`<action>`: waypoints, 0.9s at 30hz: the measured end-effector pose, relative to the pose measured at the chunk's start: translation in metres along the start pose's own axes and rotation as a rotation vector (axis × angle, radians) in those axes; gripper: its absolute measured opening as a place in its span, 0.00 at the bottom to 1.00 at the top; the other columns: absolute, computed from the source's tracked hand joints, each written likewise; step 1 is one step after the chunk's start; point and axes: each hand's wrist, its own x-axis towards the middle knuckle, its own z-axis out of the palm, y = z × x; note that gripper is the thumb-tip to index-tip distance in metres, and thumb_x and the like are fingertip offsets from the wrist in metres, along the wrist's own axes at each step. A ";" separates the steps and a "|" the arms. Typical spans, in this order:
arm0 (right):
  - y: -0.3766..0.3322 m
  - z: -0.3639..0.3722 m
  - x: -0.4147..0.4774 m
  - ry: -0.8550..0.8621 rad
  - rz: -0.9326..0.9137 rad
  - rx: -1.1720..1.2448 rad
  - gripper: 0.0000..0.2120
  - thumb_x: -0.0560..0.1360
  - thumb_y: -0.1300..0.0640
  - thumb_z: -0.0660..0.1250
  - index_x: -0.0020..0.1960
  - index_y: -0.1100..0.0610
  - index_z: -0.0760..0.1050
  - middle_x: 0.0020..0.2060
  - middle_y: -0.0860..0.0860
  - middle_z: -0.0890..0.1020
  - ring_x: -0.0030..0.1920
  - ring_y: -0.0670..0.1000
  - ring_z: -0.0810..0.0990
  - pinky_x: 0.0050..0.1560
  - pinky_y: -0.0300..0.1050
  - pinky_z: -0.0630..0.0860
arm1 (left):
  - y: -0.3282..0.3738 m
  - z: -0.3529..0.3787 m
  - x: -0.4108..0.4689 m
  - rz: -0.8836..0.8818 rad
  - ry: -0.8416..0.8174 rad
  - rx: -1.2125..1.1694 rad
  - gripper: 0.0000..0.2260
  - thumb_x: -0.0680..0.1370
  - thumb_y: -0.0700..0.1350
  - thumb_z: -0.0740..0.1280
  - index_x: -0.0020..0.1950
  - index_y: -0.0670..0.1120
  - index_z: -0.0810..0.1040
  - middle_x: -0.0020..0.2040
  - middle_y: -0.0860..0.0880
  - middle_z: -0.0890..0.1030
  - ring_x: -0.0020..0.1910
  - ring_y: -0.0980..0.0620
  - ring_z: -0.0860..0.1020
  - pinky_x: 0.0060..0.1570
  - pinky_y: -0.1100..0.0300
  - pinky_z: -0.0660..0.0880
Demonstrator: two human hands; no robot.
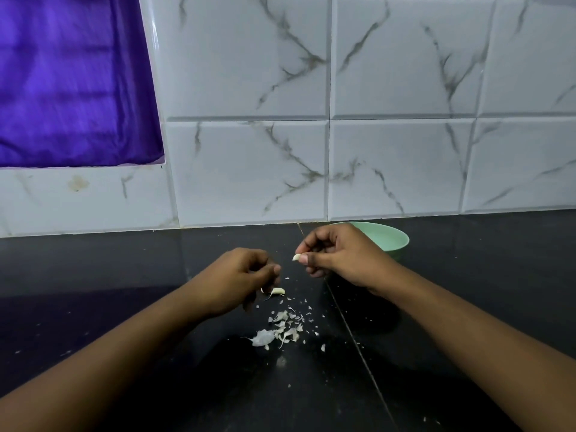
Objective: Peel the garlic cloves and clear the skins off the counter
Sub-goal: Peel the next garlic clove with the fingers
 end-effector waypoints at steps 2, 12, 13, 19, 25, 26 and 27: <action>-0.001 0.000 -0.001 -0.007 0.032 0.067 0.05 0.72 0.68 0.70 0.41 0.59 0.78 0.32 0.53 0.79 0.33 0.46 0.80 0.38 0.39 0.80 | 0.001 0.000 -0.002 0.042 -0.027 0.112 0.02 0.77 0.42 0.69 0.46 0.44 0.80 0.34 0.54 0.82 0.25 0.55 0.77 0.23 0.73 0.64; -0.006 0.008 -0.007 -0.054 0.111 0.243 0.04 0.70 0.68 0.72 0.41 0.63 0.78 0.29 0.51 0.81 0.30 0.46 0.80 0.35 0.39 0.81 | -0.002 0.006 -0.001 0.178 0.210 0.103 0.04 0.70 0.48 0.75 0.42 0.49 0.84 0.31 0.59 0.83 0.29 0.62 0.80 0.31 0.71 0.70; -0.006 0.009 -0.007 -0.060 0.115 0.258 0.04 0.70 0.69 0.72 0.40 0.63 0.77 0.28 0.51 0.81 0.30 0.46 0.80 0.35 0.39 0.81 | -0.001 0.005 -0.001 0.198 0.220 0.119 0.04 0.70 0.50 0.74 0.40 0.50 0.83 0.30 0.57 0.83 0.28 0.62 0.79 0.32 0.69 0.71; -0.010 0.004 -0.008 -0.021 0.113 0.233 0.05 0.70 0.68 0.72 0.39 0.62 0.77 0.29 0.51 0.80 0.30 0.46 0.79 0.34 0.39 0.79 | -0.001 -0.002 -0.003 0.124 0.105 0.130 0.25 0.74 0.64 0.62 0.28 0.47 0.75 0.24 0.48 0.79 0.24 0.52 0.77 0.34 0.57 0.75; -0.010 0.002 -0.008 -0.028 0.132 0.206 0.05 0.70 0.68 0.72 0.40 0.62 0.77 0.28 0.50 0.80 0.30 0.46 0.79 0.37 0.41 0.81 | -0.004 -0.003 -0.001 0.021 0.052 0.133 0.29 0.78 0.64 0.55 0.26 0.48 0.77 0.26 0.46 0.81 0.26 0.53 0.79 0.41 0.53 0.76; -0.010 0.001 -0.008 -0.030 0.134 0.218 0.05 0.70 0.68 0.72 0.40 0.62 0.77 0.28 0.50 0.80 0.30 0.46 0.79 0.38 0.41 0.81 | -0.005 -0.003 0.000 0.031 0.055 0.165 0.26 0.79 0.61 0.58 0.28 0.49 0.79 0.27 0.48 0.82 0.27 0.55 0.79 0.42 0.54 0.77; -0.010 0.001 -0.008 -0.031 0.135 0.232 0.05 0.69 0.68 0.72 0.40 0.62 0.77 0.28 0.50 0.80 0.31 0.46 0.79 0.38 0.41 0.81 | -0.007 -0.004 0.001 0.057 0.054 0.223 0.21 0.79 0.58 0.62 0.29 0.51 0.80 0.28 0.51 0.82 0.29 0.58 0.80 0.43 0.55 0.78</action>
